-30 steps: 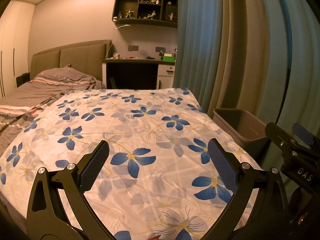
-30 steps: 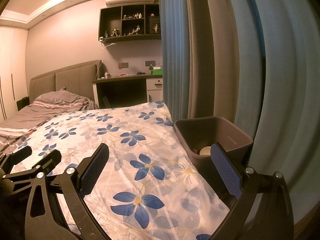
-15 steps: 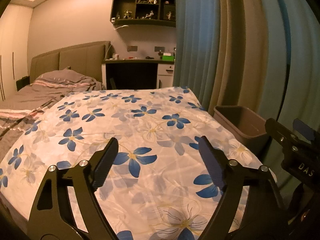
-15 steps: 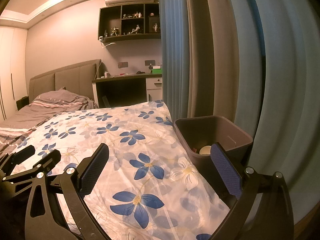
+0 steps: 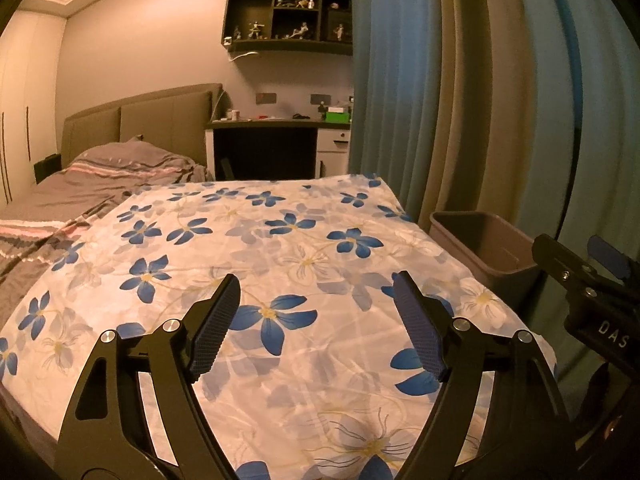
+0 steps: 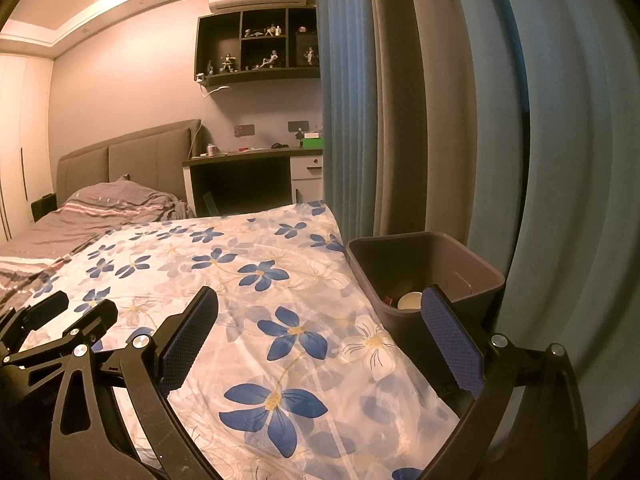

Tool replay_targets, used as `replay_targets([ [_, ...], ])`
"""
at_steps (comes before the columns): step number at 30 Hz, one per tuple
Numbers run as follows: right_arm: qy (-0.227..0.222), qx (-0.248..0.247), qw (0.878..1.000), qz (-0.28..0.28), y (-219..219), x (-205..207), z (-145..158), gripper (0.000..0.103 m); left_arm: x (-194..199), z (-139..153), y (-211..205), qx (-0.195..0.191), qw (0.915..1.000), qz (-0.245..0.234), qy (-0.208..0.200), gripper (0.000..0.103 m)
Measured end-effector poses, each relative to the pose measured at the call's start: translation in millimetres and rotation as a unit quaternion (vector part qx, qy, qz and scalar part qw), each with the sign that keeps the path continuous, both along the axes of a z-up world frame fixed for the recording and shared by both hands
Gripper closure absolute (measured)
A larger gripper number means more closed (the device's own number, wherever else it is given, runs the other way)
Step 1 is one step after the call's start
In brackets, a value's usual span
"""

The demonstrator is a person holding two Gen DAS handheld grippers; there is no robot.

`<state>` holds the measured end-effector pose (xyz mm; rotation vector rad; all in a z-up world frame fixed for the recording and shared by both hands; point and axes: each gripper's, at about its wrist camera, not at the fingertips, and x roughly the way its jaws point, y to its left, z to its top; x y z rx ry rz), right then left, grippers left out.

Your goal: Collect trash

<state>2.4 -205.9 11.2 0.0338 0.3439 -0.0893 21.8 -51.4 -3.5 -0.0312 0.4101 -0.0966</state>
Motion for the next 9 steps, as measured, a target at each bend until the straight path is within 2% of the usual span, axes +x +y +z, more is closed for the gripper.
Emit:
replay_targets([
  [9,-0.001,0.001,1.0,-0.002,-0.4,0.8,1.6,0.006,1.5,1.4,10.5,-0.008,0.9999,0.013,-0.002,0.009],
])
